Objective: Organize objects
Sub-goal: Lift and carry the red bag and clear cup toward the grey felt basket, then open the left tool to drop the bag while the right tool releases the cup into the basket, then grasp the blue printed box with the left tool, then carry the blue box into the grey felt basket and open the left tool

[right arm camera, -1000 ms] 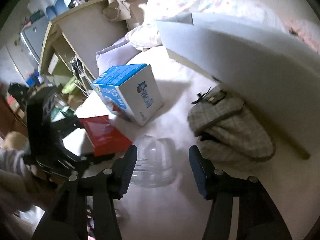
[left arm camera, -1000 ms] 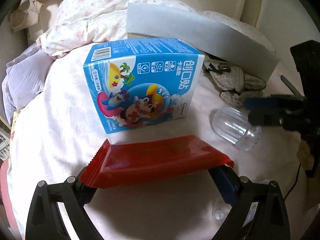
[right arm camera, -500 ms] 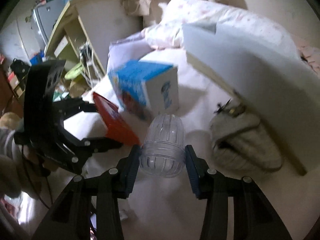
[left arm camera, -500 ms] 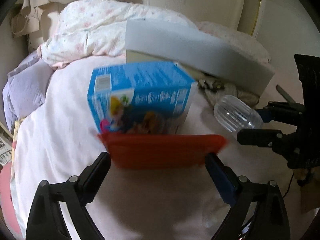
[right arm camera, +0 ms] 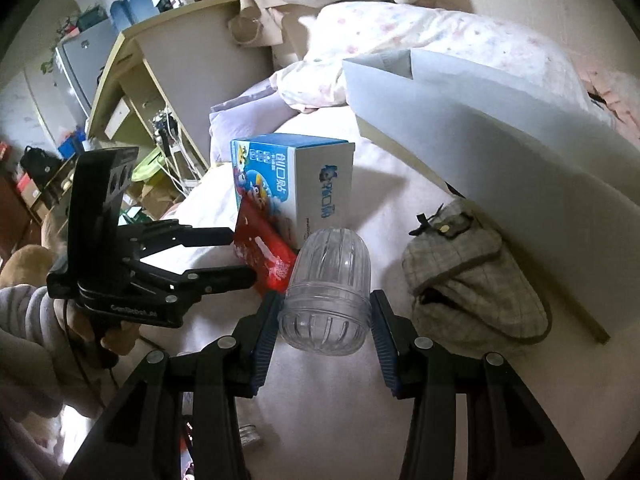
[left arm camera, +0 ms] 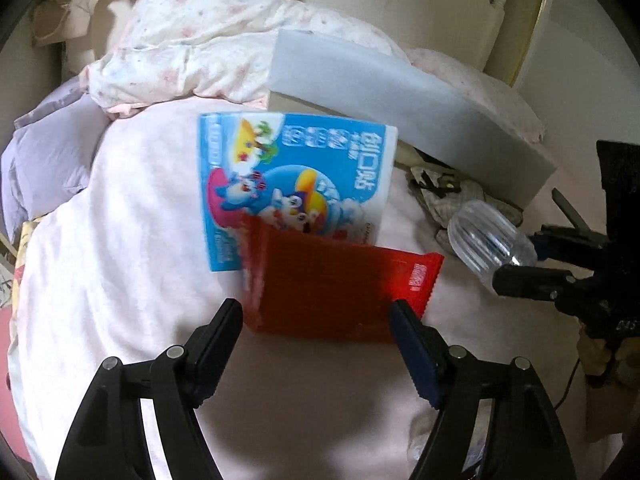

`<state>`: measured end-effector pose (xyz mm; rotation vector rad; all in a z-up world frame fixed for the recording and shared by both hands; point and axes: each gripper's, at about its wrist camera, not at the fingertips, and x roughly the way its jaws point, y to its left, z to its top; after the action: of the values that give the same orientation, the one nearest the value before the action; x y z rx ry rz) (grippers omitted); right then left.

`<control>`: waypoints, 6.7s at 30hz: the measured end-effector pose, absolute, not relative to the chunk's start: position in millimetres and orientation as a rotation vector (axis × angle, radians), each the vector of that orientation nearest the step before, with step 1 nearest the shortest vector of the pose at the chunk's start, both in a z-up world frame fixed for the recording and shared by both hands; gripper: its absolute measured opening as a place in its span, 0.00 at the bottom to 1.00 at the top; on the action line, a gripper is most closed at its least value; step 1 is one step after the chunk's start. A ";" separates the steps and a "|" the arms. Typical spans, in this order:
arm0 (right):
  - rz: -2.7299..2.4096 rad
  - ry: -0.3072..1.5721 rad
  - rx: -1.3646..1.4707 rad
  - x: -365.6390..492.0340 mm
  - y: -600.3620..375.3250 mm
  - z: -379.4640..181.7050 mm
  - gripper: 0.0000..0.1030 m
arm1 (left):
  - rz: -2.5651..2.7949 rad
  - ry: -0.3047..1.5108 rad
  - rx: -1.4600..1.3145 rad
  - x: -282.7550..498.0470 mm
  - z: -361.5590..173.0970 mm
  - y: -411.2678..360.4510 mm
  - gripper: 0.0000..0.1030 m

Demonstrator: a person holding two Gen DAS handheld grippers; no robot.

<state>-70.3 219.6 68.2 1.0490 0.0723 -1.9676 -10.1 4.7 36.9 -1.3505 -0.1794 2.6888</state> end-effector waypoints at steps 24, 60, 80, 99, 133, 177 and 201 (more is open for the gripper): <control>-1.889 0.087 1.174 -78.0 181.3 30.6 0.43 | 2.470 -0.257 -1.293 -26.4 14.0 -3.5 0.64; -2.590 0.034 1.113 -161.8 312.8 153.3 0.43 | 2.409 0.175 -1.231 -179.1 157.6 168.0 0.16; -2.526 -0.206 1.146 -157.2 326.1 141.2 0.45 | 2.539 0.152 -1.134 -156.8 168.0 153.2 0.48; -2.253 -0.141 1.002 -102.7 256.3 139.1 0.45 | 2.792 -0.221 -1.314 -97.0 158.2 13.0 0.48; -1.731 -0.510 1.402 -160.0 166.5 52.3 0.47 | 2.662 -0.703 -1.560 -79.2 83.2 -73.1 0.58; -1.675 -1.098 0.999 -179.4 293.3 153.4 0.54 | 2.504 -0.084 -1.079 -169.7 229.0 45.5 0.70; -1.875 -0.911 1.172 -236.8 240.9 86.9 0.39 | 2.649 0.010 -1.305 -227.8 135.8 42.9 0.05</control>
<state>-236.8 240.9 86.9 1.1719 -0.9109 -1.8750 -227.8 42.9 135.8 -1.3054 0.0096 2.6493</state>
